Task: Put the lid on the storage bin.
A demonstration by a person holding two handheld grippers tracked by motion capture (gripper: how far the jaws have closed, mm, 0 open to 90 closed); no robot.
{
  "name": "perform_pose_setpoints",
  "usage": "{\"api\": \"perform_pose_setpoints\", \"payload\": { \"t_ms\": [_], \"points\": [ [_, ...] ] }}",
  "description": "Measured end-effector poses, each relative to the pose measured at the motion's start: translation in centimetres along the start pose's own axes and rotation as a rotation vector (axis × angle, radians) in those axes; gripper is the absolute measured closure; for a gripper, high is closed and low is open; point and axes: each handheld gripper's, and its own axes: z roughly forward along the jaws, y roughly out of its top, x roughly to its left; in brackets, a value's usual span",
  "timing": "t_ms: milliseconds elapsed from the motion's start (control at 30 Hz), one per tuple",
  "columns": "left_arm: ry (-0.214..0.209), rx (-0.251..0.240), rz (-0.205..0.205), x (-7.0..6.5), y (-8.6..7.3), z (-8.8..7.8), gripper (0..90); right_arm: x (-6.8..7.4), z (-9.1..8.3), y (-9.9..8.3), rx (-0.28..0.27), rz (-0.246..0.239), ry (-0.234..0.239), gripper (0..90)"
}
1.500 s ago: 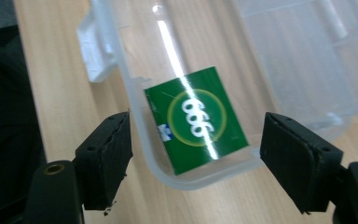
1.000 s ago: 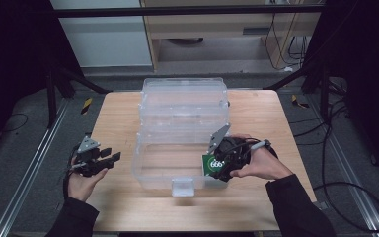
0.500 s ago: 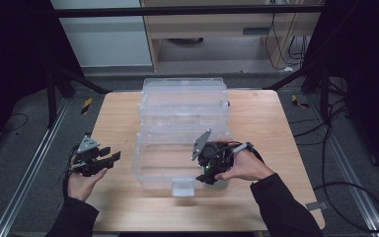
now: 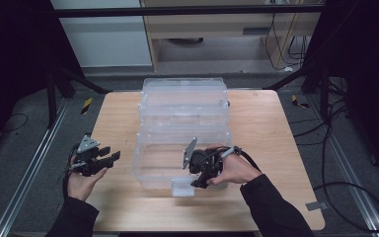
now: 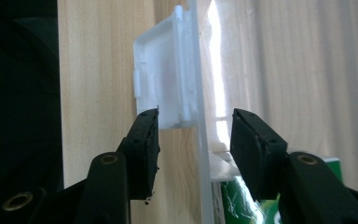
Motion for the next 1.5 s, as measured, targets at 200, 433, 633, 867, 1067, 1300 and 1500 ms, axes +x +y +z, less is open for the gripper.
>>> {"api": "perform_pose_setpoints", "payload": {
  "t_ms": [200,433,633,867,1067,1300,1500],
  "points": [
    [-0.005,-0.001,0.008,-0.2,0.0,-0.1,51.2,-0.2,0.9,0.0,0.026,0.01,0.008,55.1],
    [-0.004,-0.002,0.01,-0.2,0.0,-0.1,51.2,-0.4,1.8,-0.8,0.0,0.061,0.045,60.1],
    [-0.008,-0.011,0.022,-0.2,0.3,-0.4,51.2,-0.2,2.4,-0.6,0.033,0.042,0.062,61.9],
    [-0.035,-0.052,0.053,-0.3,1.8,-1.2,50.8,-0.1,2.4,-0.7,0.023,0.029,0.054,62.3],
    [-0.088,-0.101,0.097,-0.8,3.8,-2.2,50.3,-0.1,2.4,-0.7,0.022,0.033,0.05,62.2],
    [-0.152,-0.13,0.166,-1.0,6.7,-2.3,49.6,0.1,2.4,-0.6,0.031,0.044,0.046,62.1],
    [-0.197,-0.13,0.225,-1.4,9.0,-2.1,48.5,0.0,2.3,-0.6,0.03,0.04,0.045,62.1]
  ]
}}
